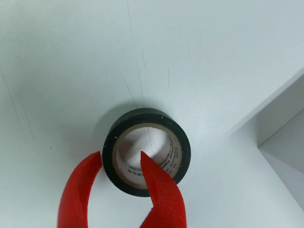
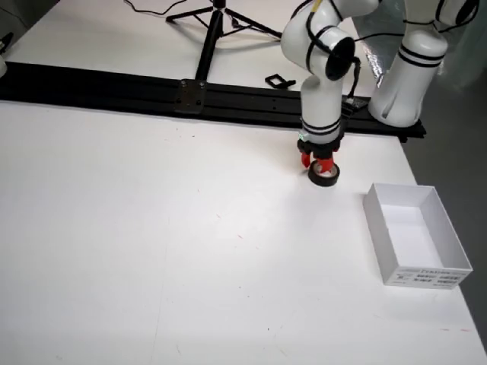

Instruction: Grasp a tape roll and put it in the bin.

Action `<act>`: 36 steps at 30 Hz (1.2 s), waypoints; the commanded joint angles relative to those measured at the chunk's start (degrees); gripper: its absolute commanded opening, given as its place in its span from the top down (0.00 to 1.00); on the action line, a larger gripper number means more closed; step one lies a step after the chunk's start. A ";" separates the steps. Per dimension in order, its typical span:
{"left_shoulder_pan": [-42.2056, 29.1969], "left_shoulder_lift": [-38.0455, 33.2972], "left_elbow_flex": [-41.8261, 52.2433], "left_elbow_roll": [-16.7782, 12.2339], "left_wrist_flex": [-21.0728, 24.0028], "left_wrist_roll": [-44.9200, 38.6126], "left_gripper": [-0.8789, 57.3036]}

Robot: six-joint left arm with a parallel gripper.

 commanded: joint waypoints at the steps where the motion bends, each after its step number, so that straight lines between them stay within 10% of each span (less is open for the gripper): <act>1: -0.78 0.80 -0.08 -0.16 -1.17 -0.25 0.75; 7: -1.14 0.80 -0.08 -0.25 -1.88 -0.25 1.00; 19: -2.98 -0.25 -0.52 -0.87 -1.00 -0.25 1.00; 36: 1.06 -16.86 -0.79 7.92 9.64 0.46 1.00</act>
